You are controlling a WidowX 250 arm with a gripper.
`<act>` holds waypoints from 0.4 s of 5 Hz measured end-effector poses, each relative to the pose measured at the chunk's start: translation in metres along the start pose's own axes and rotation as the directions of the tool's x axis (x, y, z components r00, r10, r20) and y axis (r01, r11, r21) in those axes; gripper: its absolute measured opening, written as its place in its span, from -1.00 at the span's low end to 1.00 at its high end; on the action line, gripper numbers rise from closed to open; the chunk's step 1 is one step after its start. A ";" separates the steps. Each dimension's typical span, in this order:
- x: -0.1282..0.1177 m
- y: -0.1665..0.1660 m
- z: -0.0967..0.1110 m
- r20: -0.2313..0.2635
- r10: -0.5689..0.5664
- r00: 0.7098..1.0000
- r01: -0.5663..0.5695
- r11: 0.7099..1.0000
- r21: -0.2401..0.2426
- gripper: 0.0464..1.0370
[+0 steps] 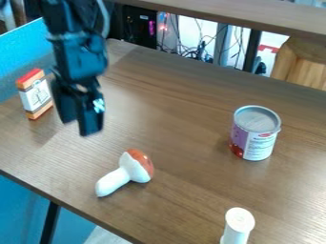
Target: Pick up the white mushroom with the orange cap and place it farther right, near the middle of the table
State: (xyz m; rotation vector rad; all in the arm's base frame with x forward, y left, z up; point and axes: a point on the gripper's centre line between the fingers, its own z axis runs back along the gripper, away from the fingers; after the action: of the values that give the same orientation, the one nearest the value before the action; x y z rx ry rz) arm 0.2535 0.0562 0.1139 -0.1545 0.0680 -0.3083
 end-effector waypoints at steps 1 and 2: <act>0.002 0.041 0.031 0.076 0.060 0.995 -0.070 0.989 0.127 0.93; 0.003 0.079 0.058 0.110 0.111 0.988 -0.130 0.975 0.181 0.93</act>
State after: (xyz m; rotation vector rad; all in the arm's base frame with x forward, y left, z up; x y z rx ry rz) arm 0.2853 0.1374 0.1581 0.0214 -0.0499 -0.1841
